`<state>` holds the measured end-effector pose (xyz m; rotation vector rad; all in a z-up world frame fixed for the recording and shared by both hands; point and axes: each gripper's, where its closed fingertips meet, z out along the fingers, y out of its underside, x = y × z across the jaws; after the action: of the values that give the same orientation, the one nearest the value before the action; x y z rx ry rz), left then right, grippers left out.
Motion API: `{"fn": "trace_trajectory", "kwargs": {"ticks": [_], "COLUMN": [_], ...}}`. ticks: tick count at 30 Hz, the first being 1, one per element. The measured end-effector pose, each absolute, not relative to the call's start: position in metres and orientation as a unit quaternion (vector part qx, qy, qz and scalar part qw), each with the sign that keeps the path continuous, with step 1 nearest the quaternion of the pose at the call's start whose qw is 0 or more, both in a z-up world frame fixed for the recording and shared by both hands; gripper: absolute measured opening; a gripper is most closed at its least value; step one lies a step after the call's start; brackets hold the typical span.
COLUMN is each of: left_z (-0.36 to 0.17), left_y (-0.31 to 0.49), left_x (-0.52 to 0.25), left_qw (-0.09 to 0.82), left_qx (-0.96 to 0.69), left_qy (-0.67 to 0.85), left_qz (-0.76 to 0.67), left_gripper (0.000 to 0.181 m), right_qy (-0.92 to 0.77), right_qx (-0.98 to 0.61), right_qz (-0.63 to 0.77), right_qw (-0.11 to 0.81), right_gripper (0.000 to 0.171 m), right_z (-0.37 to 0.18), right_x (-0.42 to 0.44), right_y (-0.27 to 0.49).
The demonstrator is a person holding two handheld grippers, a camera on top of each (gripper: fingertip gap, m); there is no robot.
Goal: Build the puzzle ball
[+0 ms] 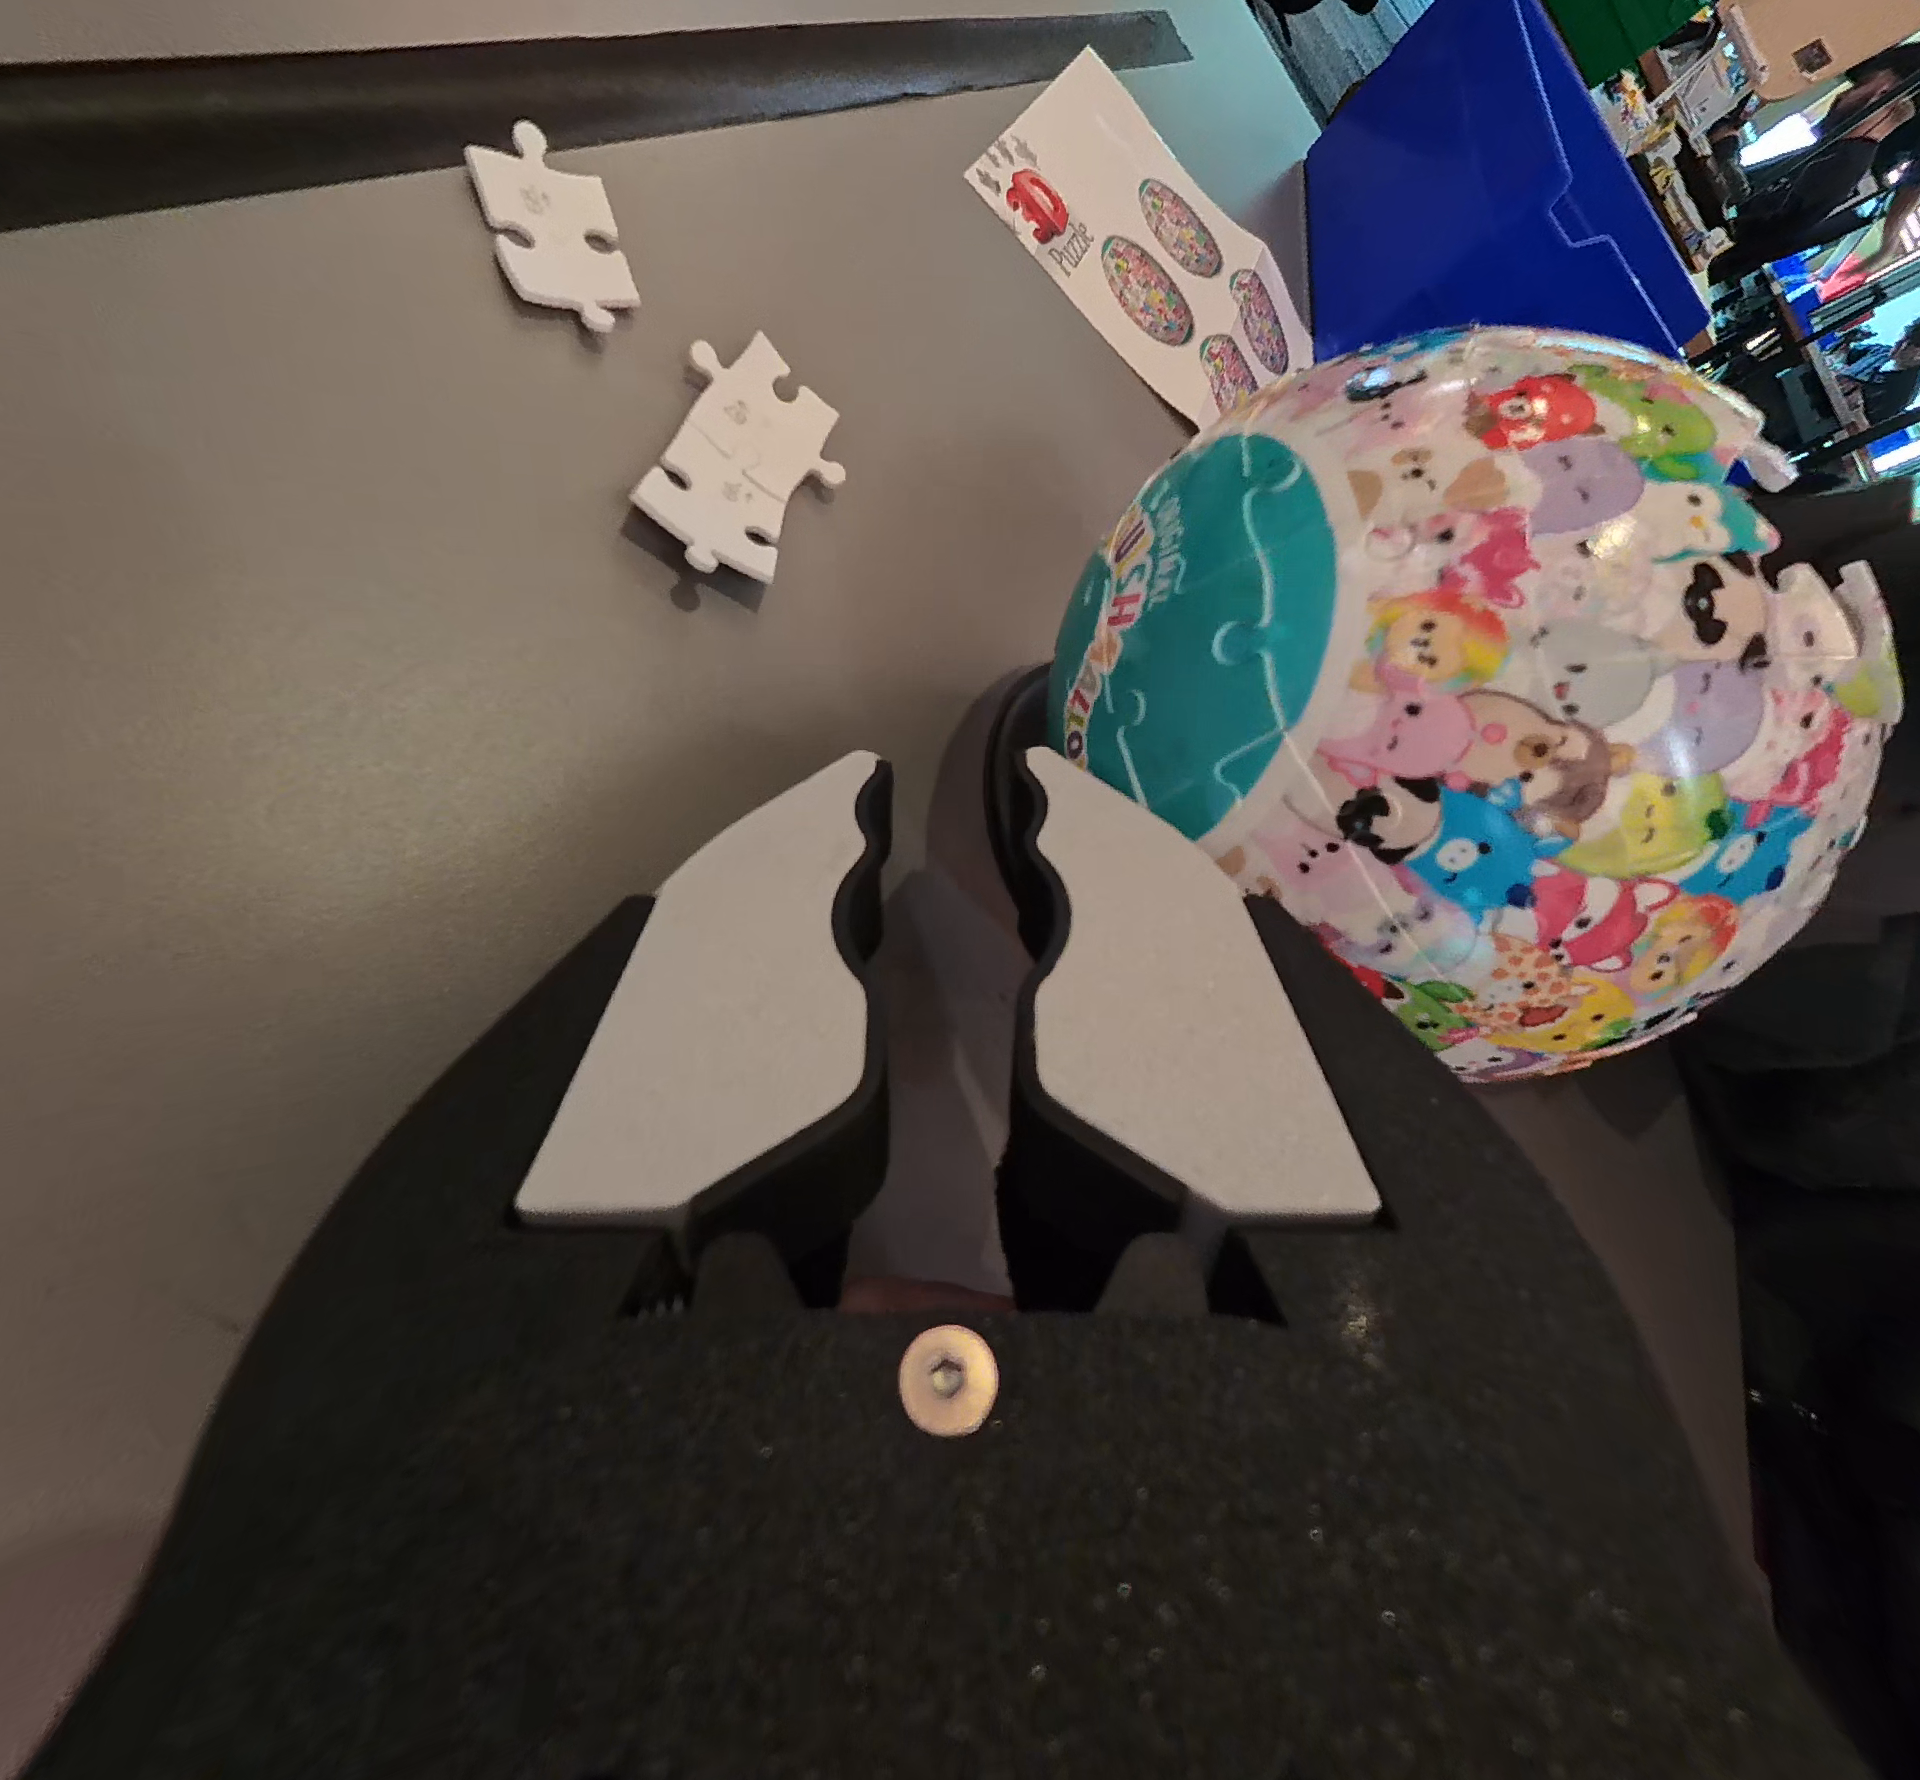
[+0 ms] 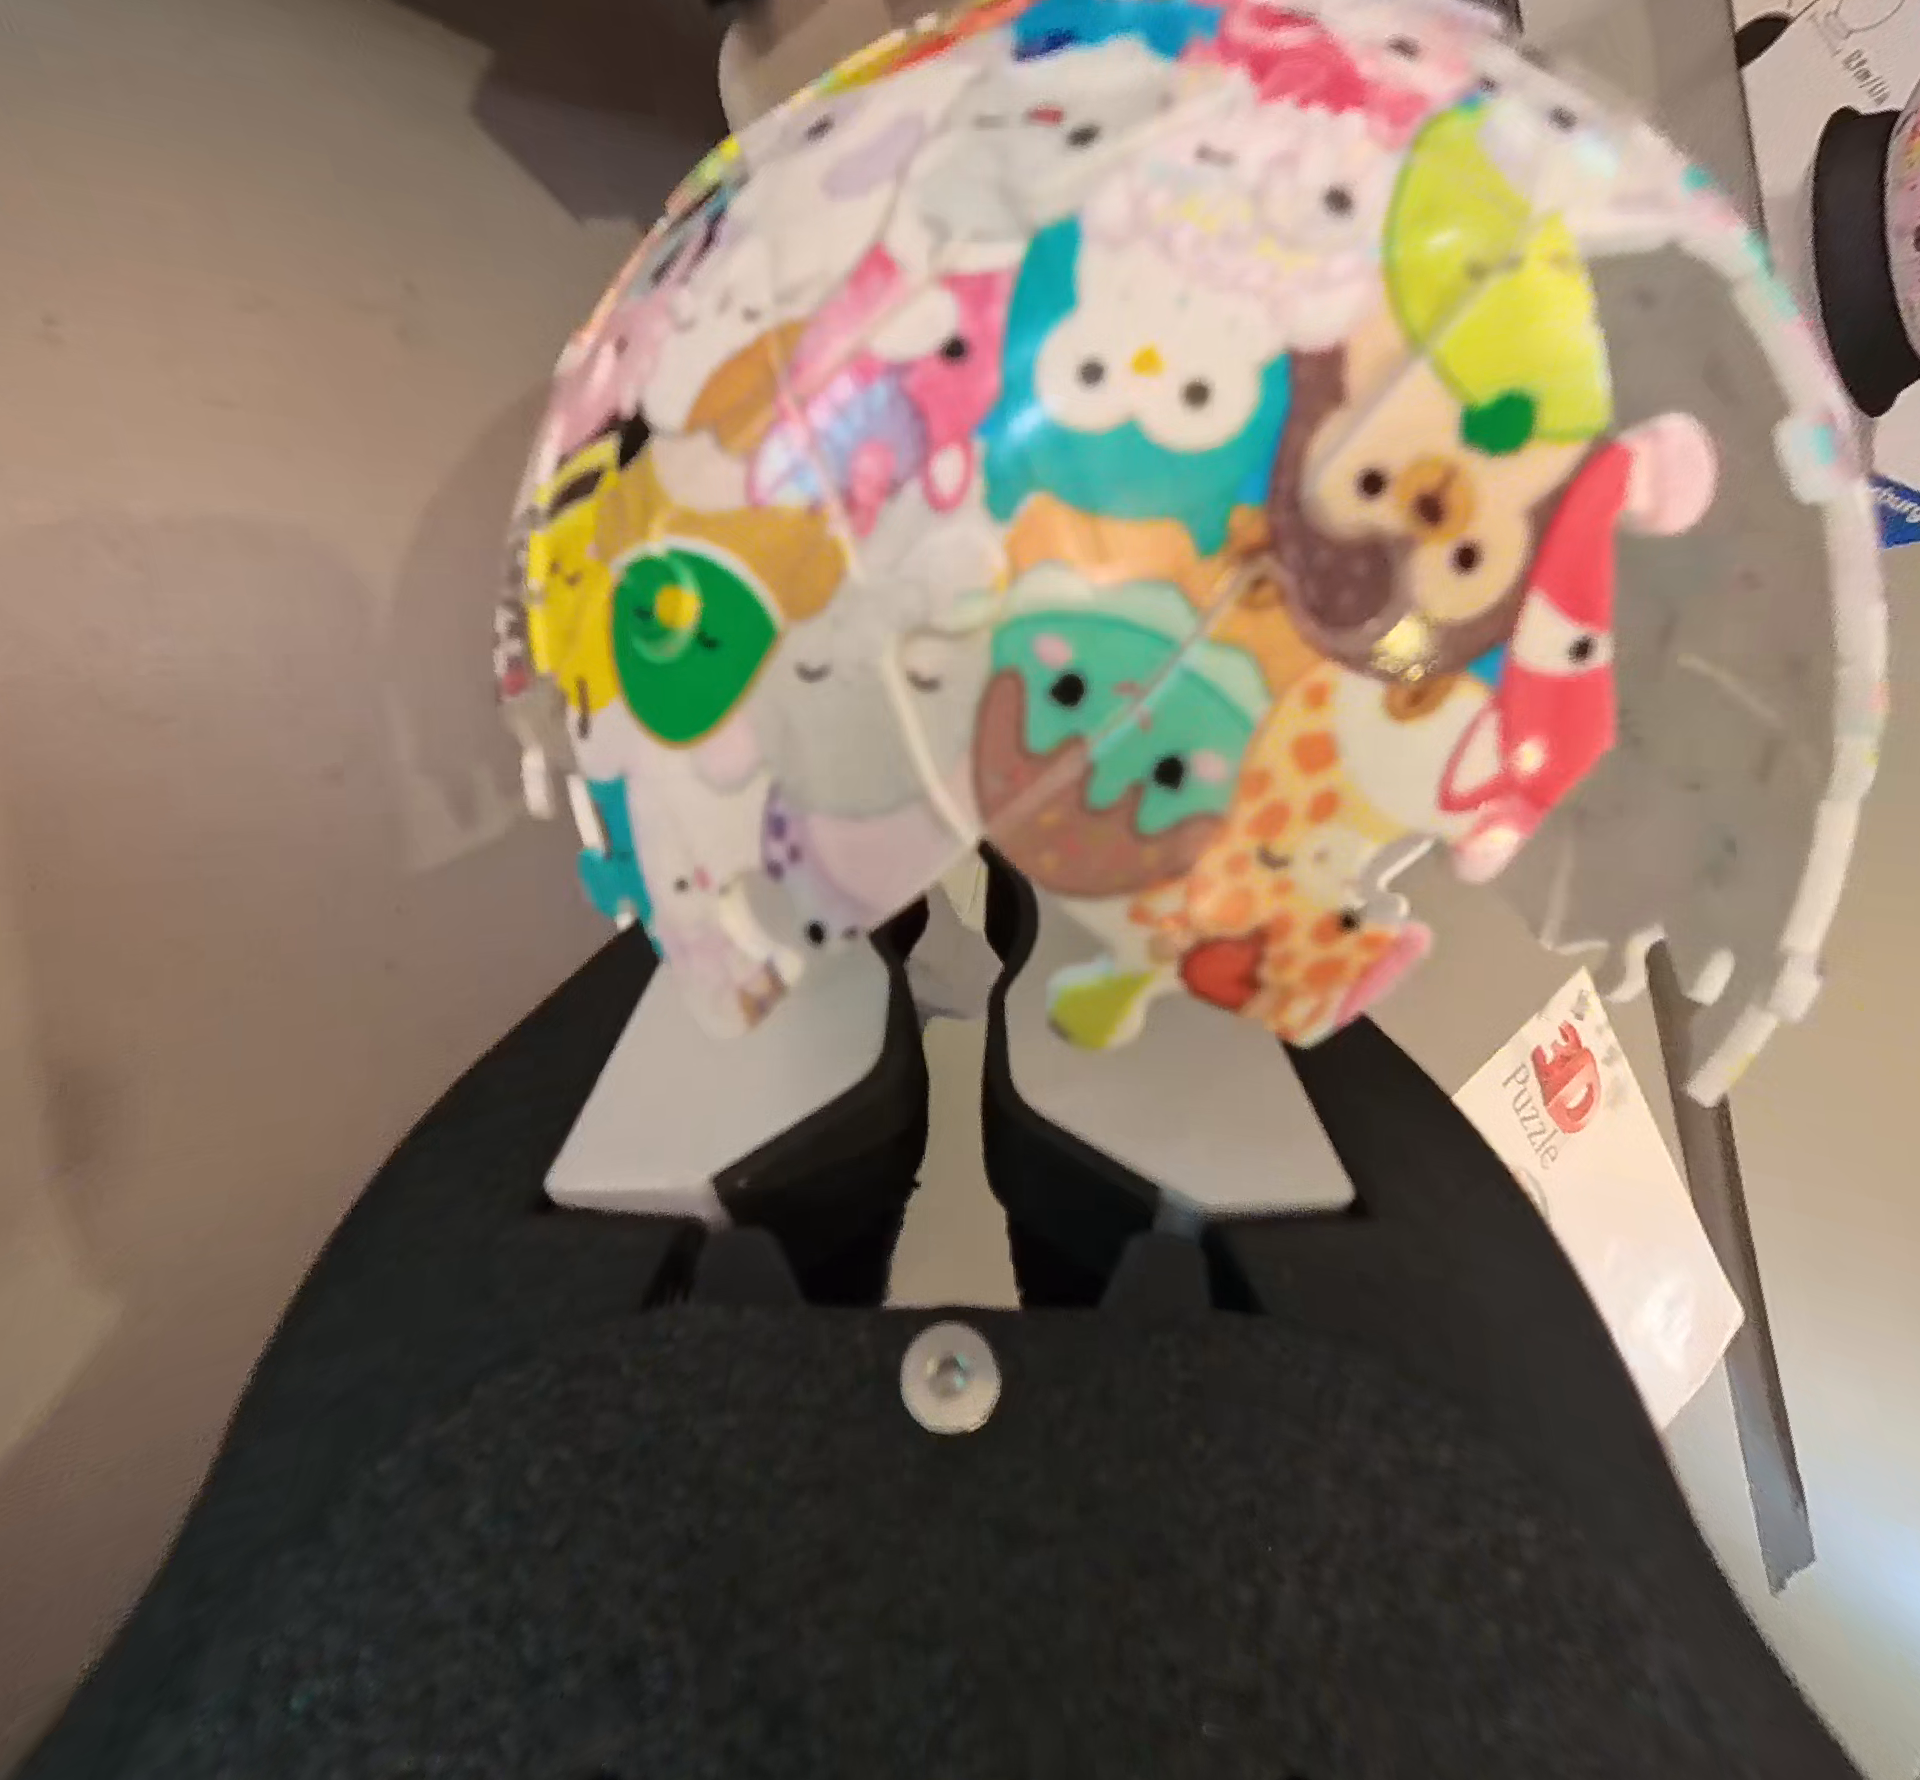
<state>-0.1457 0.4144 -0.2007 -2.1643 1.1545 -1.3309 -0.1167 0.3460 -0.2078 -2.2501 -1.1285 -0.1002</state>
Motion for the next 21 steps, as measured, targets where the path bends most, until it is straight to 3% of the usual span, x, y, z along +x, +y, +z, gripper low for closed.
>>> {"fn": "trace_trajectory", "kwargs": {"ticks": [21], "left_z": [-0.198], "left_y": [0.415], "left_x": [-0.146], "left_qw": [0.178], "left_qx": [-0.763], "left_qy": [0.405], "left_qz": [-0.472], "left_gripper": [0.021], "right_qy": [-0.397], "right_qx": [-0.838], "right_qz": [0.006], "right_qw": [0.374], "right_gripper": [0.001], "right_z": [-0.163], "right_x": [-0.097], "right_y": [0.318]}}
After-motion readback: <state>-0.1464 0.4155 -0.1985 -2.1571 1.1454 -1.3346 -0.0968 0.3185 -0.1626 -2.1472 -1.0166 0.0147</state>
